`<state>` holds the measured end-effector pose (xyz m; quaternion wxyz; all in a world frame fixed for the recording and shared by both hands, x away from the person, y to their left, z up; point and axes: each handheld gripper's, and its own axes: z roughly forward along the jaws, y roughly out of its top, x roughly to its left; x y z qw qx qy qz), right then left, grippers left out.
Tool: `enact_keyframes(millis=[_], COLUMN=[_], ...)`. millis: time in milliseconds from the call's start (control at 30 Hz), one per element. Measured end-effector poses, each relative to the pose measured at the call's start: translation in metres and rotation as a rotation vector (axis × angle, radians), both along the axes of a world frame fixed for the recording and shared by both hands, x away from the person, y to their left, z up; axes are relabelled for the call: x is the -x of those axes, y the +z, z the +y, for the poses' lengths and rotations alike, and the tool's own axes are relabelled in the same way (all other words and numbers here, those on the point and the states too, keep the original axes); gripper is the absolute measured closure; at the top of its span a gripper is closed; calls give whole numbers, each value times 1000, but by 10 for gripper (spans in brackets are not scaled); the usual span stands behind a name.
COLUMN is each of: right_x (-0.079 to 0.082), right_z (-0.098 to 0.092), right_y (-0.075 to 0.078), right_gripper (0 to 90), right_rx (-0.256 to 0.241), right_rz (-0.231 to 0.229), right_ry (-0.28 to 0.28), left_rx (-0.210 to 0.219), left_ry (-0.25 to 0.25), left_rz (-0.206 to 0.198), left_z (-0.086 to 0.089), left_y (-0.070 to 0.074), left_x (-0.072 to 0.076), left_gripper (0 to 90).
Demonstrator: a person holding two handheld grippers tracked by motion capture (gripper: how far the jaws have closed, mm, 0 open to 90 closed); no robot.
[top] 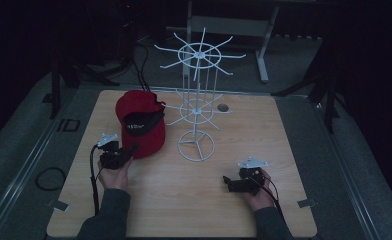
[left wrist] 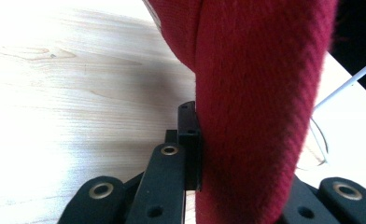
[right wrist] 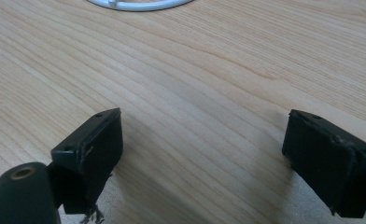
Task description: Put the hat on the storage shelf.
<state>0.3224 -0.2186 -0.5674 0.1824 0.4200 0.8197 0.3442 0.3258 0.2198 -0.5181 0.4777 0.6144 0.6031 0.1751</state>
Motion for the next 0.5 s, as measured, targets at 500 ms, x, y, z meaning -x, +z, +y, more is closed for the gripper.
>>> enact_keyframes(millis=[500], right_x=[0], right_z=[0], right_y=[0], right_gripper=[121], right_rx=[0], right_rz=[0], right_ry=[0], left_rx=[19], left_ry=[-19], left_rz=[-29], left_z=[-1], left_y=[7], left_x=[4], left_gripper=[850])
